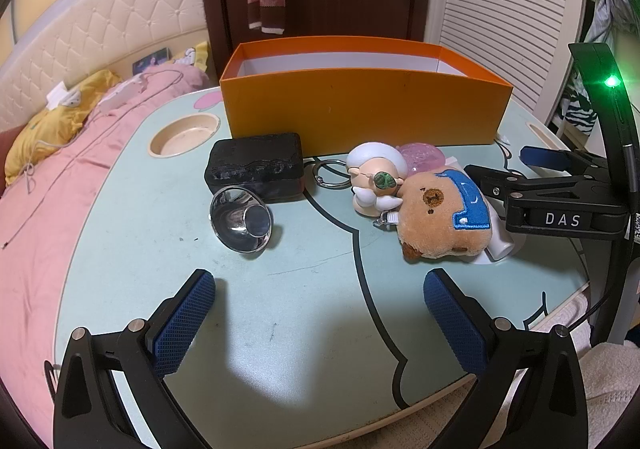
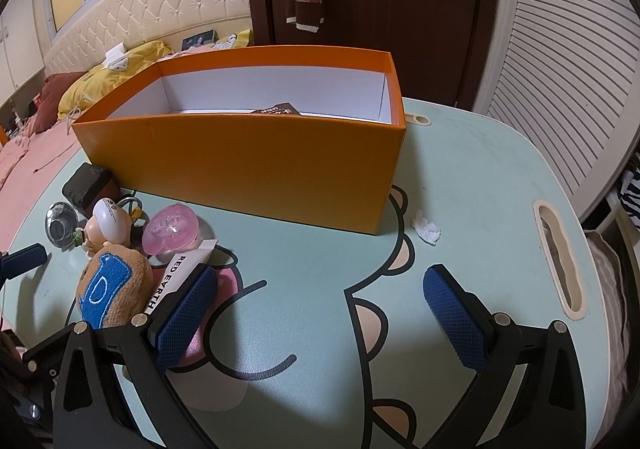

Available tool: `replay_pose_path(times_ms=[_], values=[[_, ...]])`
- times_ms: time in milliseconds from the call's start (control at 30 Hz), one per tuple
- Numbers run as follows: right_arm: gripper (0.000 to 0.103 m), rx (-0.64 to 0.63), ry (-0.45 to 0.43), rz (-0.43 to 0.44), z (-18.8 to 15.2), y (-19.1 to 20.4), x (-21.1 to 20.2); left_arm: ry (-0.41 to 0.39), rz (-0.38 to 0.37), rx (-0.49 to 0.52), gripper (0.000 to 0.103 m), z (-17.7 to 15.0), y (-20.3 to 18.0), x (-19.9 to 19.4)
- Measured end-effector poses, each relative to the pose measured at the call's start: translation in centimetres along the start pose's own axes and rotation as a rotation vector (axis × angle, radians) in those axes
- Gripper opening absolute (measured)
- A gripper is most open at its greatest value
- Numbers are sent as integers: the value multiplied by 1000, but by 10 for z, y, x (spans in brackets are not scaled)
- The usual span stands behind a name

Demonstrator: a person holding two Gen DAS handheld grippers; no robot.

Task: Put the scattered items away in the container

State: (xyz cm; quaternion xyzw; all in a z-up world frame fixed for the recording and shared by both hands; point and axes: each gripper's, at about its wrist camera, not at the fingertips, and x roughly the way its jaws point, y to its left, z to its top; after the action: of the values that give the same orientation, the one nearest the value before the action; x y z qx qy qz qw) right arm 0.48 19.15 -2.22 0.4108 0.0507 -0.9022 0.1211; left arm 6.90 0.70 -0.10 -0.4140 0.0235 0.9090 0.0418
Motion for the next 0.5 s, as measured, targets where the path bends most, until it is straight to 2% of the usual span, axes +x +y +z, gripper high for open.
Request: replay_pose_path(times_ms=[500], values=[[103,1,2,5,1,-4,0,-2,0,2,103,1,-4,1]])
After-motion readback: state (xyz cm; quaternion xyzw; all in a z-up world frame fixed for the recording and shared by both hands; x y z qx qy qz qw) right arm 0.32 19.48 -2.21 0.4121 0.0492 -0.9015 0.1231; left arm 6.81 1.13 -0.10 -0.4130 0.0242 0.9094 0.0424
